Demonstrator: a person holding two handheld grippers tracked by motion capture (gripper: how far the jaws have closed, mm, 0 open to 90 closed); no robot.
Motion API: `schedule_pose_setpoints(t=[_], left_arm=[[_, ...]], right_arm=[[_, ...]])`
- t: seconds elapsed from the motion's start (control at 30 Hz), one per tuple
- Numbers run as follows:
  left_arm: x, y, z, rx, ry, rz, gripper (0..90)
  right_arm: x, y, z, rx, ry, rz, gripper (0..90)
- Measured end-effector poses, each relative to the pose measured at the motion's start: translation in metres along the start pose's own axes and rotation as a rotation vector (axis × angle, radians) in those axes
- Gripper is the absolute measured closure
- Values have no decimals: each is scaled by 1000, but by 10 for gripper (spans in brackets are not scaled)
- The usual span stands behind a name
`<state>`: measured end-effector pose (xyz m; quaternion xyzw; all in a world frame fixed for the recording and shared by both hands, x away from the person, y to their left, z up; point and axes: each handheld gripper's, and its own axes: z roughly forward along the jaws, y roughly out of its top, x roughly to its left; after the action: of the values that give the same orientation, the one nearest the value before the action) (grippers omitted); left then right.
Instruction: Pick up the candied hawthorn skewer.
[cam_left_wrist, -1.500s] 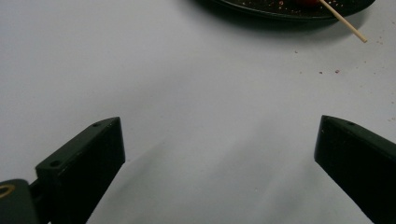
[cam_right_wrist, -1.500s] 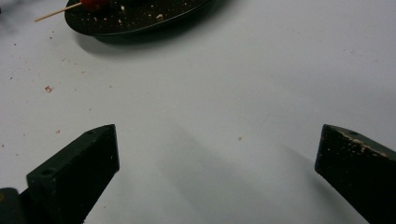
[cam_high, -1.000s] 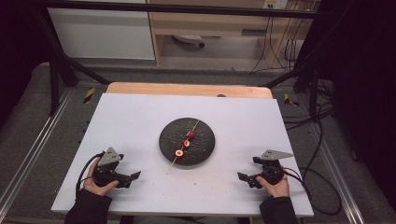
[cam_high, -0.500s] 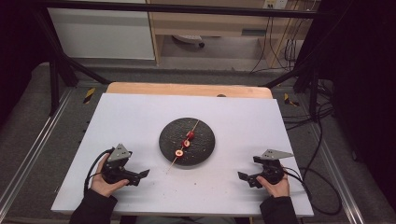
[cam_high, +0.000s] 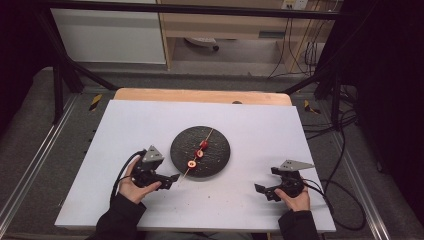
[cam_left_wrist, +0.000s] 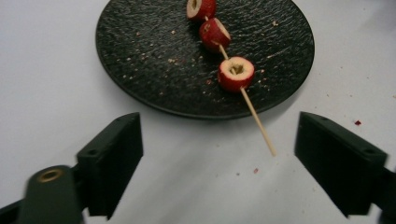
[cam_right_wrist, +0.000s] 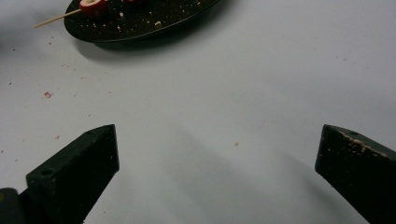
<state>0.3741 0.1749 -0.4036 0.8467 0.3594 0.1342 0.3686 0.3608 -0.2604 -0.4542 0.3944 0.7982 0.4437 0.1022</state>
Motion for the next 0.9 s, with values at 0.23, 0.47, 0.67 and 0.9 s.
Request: schedule_pose_setpoints(t=[0.23,0.47,0.67,0.9], left_arm=[[-8,17,21,68,5,-18,378],[-17,25,40,132,4,-22,529],[-18,27,47,139,11,-40,687],[-22,26,52,131,12,-44,774]], right_arm=[[0,0,0,1,3,6,7],[0,0,-1,-4,5,6,7],[0,1,-1,-4,7,8,7],[0,1,-1,-8,7,9,7]])
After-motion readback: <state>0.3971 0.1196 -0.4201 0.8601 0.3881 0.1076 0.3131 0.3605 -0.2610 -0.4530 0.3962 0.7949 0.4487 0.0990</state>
